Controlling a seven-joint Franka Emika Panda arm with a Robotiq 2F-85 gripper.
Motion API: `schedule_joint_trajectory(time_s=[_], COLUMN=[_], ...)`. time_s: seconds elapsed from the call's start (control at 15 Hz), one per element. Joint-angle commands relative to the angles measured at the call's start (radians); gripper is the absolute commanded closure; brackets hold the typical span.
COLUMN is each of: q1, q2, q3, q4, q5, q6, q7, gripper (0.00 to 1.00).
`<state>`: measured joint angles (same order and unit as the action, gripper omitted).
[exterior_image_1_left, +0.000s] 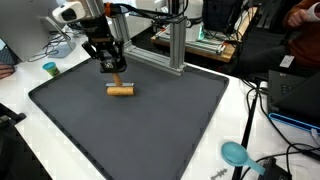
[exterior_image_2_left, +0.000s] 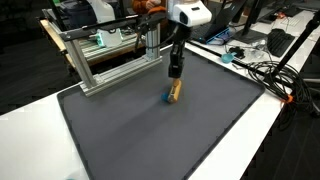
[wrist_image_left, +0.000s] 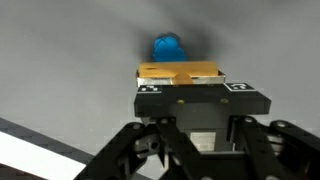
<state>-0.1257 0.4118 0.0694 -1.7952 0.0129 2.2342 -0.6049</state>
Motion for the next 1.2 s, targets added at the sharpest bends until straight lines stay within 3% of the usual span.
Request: schedule_joint_trajectory(time_s=[0.0,1.13], q1=[0.001,-0.012], q2=[0.012,0.151], q3=[-0.003,-0.030], q4=[0.012,0.156], q5=[0.004,0.015], q6=[-0.012,-0.198], q7=[-0.003,0.097], gripper=[0.77,0.77])
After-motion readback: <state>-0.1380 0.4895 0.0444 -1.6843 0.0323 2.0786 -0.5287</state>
